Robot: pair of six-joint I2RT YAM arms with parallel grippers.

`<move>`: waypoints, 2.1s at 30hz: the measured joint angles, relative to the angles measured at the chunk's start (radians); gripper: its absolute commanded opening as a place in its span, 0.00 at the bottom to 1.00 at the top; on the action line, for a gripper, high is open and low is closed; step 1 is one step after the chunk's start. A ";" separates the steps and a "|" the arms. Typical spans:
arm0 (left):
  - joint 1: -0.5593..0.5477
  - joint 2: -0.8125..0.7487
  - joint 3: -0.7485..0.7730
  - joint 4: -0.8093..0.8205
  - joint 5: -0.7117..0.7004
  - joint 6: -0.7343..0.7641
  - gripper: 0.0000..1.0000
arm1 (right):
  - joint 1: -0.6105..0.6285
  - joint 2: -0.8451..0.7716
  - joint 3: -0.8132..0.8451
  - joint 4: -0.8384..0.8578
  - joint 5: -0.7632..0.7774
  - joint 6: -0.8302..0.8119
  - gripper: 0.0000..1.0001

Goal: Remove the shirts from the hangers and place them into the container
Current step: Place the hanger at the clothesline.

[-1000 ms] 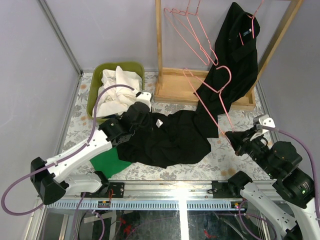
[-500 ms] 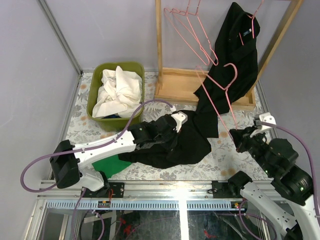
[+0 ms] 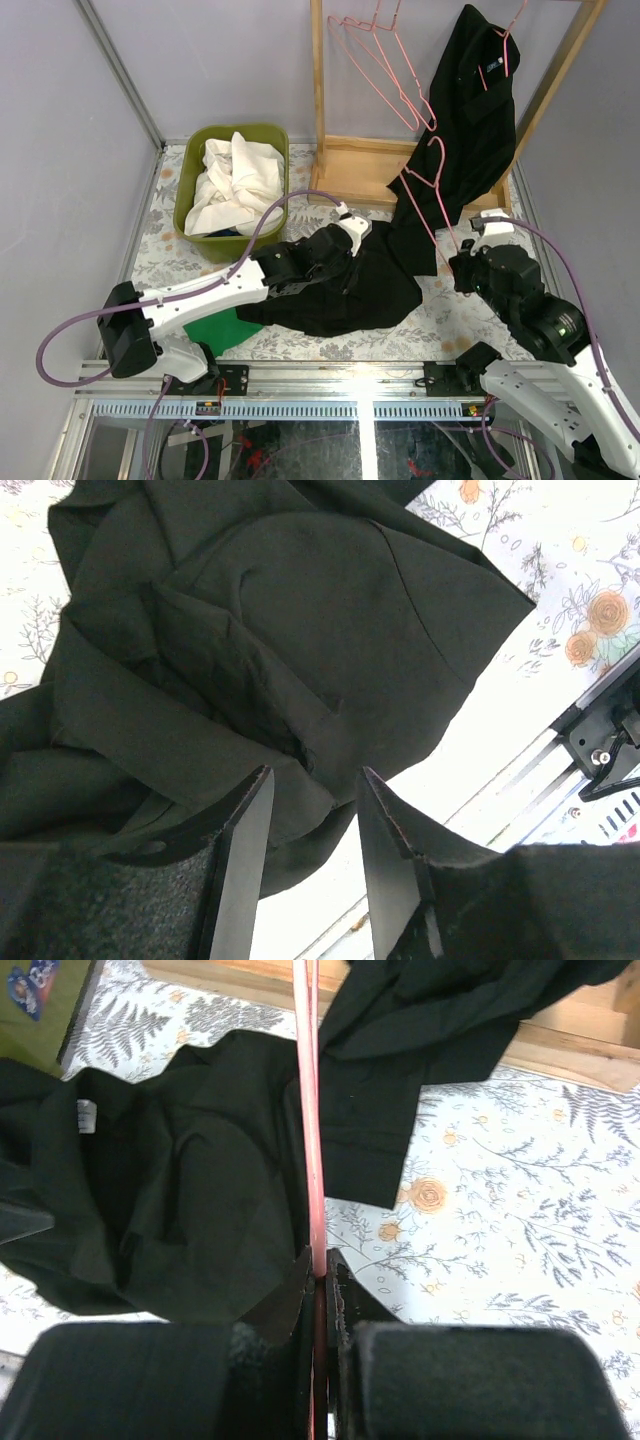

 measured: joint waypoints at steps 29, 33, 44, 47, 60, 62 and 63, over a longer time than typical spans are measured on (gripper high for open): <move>0.000 -0.127 -0.013 -0.005 -0.173 -0.030 0.93 | -0.005 0.161 0.099 0.277 0.219 -0.019 0.00; 0.000 -0.148 -0.026 -0.005 -0.190 -0.031 0.98 | -0.047 0.252 0.211 0.285 0.185 -0.055 0.00; 0.000 -0.224 -0.068 -0.005 -0.225 -0.045 1.00 | -0.473 0.462 0.315 0.347 -0.291 -0.084 0.00; 0.000 -0.234 -0.073 -0.006 -0.237 -0.046 1.00 | -0.478 0.523 0.359 0.361 -0.364 -0.085 0.00; 0.000 -0.248 -0.082 -0.006 -0.275 -0.050 1.00 | -0.478 0.645 0.554 0.517 -0.447 -0.085 0.00; 0.000 -0.248 -0.082 -0.006 -0.275 -0.050 1.00 | -0.478 0.711 0.625 0.514 -0.446 -0.080 0.00; 0.000 -0.248 -0.082 -0.006 -0.276 -0.050 1.00 | -0.478 0.748 0.665 0.508 -0.446 -0.079 0.00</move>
